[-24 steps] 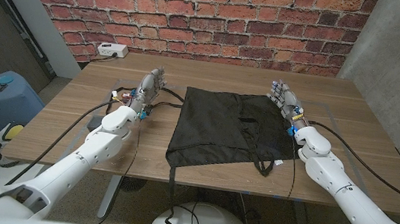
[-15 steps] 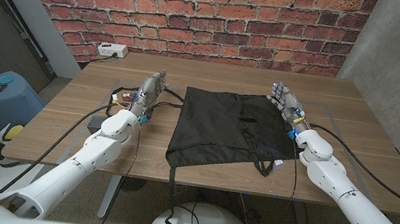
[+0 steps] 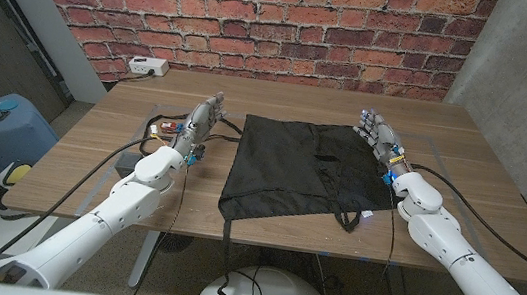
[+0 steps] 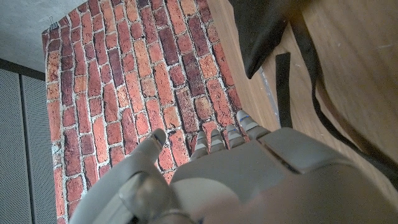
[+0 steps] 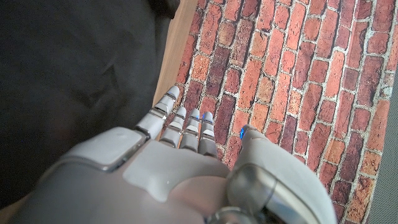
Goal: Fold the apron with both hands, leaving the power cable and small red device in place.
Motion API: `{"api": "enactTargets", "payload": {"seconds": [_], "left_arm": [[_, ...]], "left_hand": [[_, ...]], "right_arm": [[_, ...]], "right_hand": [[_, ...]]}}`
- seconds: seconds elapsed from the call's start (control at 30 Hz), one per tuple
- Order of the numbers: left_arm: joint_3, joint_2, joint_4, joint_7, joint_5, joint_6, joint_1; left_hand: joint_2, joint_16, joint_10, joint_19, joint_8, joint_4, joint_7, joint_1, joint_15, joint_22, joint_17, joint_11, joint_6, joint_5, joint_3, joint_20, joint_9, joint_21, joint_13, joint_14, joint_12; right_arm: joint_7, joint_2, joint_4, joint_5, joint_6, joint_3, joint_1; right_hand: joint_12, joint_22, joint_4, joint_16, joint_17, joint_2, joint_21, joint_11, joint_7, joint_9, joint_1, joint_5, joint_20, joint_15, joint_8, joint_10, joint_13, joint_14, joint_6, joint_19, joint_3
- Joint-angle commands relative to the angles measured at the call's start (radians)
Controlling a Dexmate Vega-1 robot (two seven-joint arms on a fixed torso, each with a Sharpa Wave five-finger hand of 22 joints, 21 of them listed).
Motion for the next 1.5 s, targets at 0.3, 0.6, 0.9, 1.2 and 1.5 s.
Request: {"api": "enactTargets", "payload": {"seconds": [0.3,0.6,0.9,1.2,1.5], "left_arm": [[-0.016,0.086,-0.136,0.042,0.04,0.044,0.086],[-0.029,0.143,-0.223,0.088,0.091,0.089,0.123],[-0.027,0.172,-0.263,0.092,0.125,0.114,0.134],[-0.019,0.187,-0.294,0.102,0.15,0.152,0.131],[-0.018,0.238,-0.361,0.112,0.203,0.191,0.153]], "left_hand": [[0.007,-0.005,-0.014,-0.006,-0.001,-0.036,0.001,0.044,0.013,0.002,0.003,0.005,-0.009,0.003,0.029,0.015,0.001,-0.023,0.002,-0.016,-0.008],[0.008,-0.003,-0.015,-0.004,0.0,-0.09,-0.016,0.1,0.008,0.003,0.003,-0.008,-0.005,0.032,0.07,0.021,0.001,-0.047,0.002,-0.023,-0.011],[0.004,-0.003,-0.014,-0.002,0.0,-0.113,-0.021,0.121,0.004,0.003,0.003,-0.014,0.001,0.046,0.08,0.017,0.0,-0.057,0.001,-0.026,-0.012],[-0.001,-0.003,-0.013,-0.001,0.001,-0.131,-0.027,0.135,-0.001,0.004,0.003,-0.022,0.008,0.059,0.085,0.028,0.0,-0.066,0.001,-0.029,-0.012],[-0.006,-0.003,-0.012,-0.001,0.001,-0.143,-0.03,0.143,-0.002,0.004,0.002,-0.026,0.012,0.07,0.085,0.024,0.0,-0.072,0.001,-0.029,-0.012]], "right_arm": [[0.008,0.004,0.017,-0.022,0.005,-0.013,0.027],[0.016,0.005,0.028,-0.026,0.011,-0.016,0.034],[0.019,0.002,0.036,-0.024,0.018,-0.011,0.033],[0.032,-0.002,0.055,-0.027,0.019,-0.011,0.051],[0.057,0.005,0.085,-0.028,0.032,-0.016,0.074]], "right_hand": [[0.001,0.004,-0.004,0.003,-0.001,-0.007,0.005,0.003,0.006,0.002,0.01,0.004,-0.042,-0.017,0.004,-0.008,0.005,-0.004,0.005,0.006,0.012],[0.002,0.004,-0.007,0.003,-0.005,-0.008,0.005,0.004,0.009,0.002,0.011,0.004,-0.042,-0.015,0.004,-0.009,0.005,-0.006,0.005,0.005,0.014],[0.002,0.004,-0.008,0.004,-0.007,-0.009,0.005,0.004,0.01,0.002,0.01,0.003,-0.042,-0.014,0.005,-0.01,0.005,-0.007,0.006,0.004,0.016],[0.002,0.004,-0.011,0.004,-0.009,-0.01,0.004,0.005,0.01,0.002,0.009,0.002,-0.042,-0.014,0.005,-0.011,0.005,-0.009,0.005,0.003,0.018],[0.002,0.004,-0.012,0.004,-0.011,-0.01,0.004,0.005,0.011,0.002,0.008,0.002,-0.042,-0.014,0.005,-0.012,0.005,-0.012,0.004,0.003,0.02]]}}
